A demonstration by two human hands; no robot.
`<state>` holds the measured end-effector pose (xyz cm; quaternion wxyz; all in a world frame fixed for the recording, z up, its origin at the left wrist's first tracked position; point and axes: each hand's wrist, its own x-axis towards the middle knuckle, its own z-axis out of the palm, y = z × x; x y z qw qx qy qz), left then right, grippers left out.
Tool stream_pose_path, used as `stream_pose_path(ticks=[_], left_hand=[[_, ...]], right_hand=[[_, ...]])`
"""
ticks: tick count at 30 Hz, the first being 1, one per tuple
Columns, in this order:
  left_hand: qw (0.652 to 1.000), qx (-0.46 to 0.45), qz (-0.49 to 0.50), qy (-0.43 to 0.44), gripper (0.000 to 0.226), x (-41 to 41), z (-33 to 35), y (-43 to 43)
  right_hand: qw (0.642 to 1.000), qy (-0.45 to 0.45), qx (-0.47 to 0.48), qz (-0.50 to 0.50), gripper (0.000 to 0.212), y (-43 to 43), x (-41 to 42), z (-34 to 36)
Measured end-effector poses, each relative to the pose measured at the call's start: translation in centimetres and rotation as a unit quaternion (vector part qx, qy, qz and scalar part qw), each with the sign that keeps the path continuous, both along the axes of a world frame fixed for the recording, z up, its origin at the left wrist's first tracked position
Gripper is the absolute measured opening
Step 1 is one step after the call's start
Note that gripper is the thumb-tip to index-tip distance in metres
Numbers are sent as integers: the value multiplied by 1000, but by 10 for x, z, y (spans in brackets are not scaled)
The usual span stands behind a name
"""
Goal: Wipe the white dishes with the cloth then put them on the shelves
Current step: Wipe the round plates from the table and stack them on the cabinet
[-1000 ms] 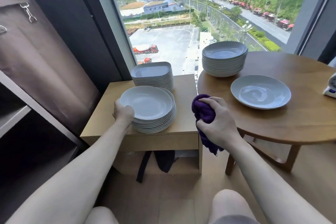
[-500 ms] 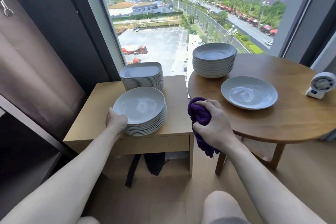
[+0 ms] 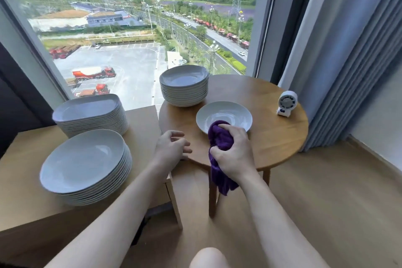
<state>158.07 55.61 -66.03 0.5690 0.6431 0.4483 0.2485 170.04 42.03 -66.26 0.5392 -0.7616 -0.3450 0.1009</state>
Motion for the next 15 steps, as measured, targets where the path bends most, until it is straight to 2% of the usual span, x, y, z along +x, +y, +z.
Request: stream_pose_path(ticks=[4,7,10,15], left_hand=[[991,-122,-34,44,39,68,-19,-2],[983,-181,9,27,43,107,-32,-1],[979,-195,55,4,42,131,-43,4],[977,-200,71,8,37,137,-49,14]], right_hand=[[998,37,-1,-56,59,-8,22,-6],[995,61,9,-80,56,-11,30,-12],[994,74,28,-79,52,-11,36,-13],[993,86,40,-74,52,-10,36,-9]])
